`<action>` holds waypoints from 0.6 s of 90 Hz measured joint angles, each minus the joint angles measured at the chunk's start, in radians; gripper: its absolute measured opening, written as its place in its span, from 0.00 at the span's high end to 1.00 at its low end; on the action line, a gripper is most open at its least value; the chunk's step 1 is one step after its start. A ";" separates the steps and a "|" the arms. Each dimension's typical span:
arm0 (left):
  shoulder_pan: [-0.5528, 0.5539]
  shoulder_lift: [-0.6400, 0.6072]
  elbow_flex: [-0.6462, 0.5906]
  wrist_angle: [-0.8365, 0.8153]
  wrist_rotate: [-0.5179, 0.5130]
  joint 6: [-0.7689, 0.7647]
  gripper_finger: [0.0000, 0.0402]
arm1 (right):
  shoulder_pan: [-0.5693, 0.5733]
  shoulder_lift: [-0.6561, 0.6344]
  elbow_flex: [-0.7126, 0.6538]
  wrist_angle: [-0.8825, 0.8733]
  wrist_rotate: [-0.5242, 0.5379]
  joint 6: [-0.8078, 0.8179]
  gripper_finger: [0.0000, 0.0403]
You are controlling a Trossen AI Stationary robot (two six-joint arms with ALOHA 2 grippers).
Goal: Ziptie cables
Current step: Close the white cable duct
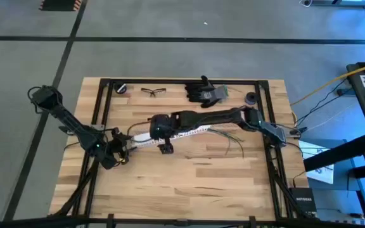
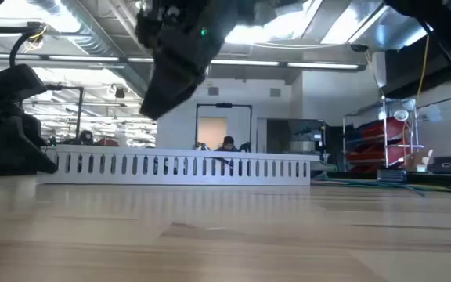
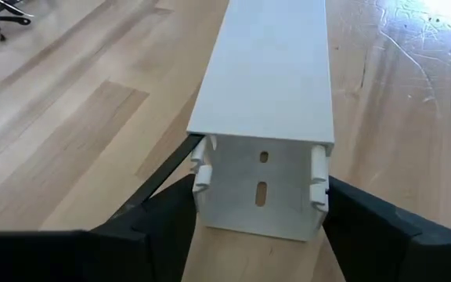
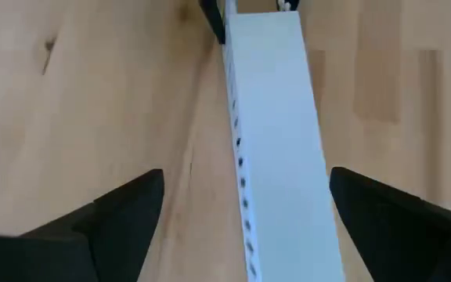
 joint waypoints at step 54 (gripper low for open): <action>-0.002 -0.001 0.000 0.000 0.021 0.001 0.42 | -0.053 0.012 -0.198 0.231 -0.007 -0.001 0.16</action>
